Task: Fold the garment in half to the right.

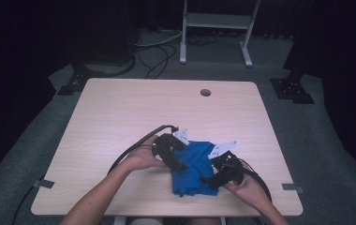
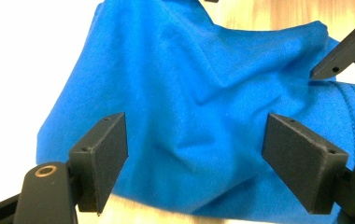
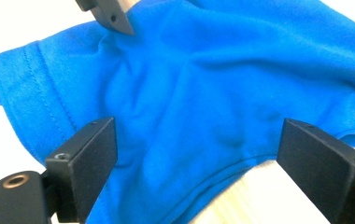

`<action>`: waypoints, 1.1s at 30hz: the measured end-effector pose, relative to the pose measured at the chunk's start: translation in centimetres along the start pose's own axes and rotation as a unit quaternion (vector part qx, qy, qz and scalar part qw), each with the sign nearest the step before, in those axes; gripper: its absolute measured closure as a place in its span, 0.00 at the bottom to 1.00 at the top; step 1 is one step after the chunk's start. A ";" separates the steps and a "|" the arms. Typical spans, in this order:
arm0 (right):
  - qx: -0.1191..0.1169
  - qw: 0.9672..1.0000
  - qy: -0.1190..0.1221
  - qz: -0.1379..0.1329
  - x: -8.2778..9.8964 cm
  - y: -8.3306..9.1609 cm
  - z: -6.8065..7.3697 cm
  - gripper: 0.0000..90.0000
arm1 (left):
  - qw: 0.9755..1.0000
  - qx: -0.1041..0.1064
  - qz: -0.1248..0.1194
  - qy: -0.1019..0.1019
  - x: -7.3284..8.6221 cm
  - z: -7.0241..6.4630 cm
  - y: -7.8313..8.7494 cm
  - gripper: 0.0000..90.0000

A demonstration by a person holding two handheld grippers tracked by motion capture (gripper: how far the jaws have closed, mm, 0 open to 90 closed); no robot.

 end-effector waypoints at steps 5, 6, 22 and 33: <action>0.004 1.000 0.001 0.000 0.1 0.6 -0.4 0.14 | 1.000 -0.005 -0.013 0.008 -0.5 0.3 0.7 0.21; 0.005 1.000 -0.001 0.000 0.2 0.8 -0.4 0.14 | 1.000 -0.007 -0.013 0.007 -0.5 0.4 0.8 0.21; 0.016 1.000 -0.012 0.004 2.0 2.9 -1.0 0.14 | 1.000 -0.009 -0.022 0.011 -1.5 0.0 1.4 0.17; 0.020 1.000 -0.021 0.005 2.7 3.4 -1.0 0.14 | 1.000 -0.010 -0.022 0.008 -1.7 -0.1 1.4 0.17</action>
Point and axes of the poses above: each handheld gripper's, and its own axes: y roughly backward along the jaws, x roughly out of its underside, z roughly to its left, the point moved 10 cm from there along -y, roughly forward along the jaws, and after that the axes turned 14 degrees about y, right-handed, at the moved point
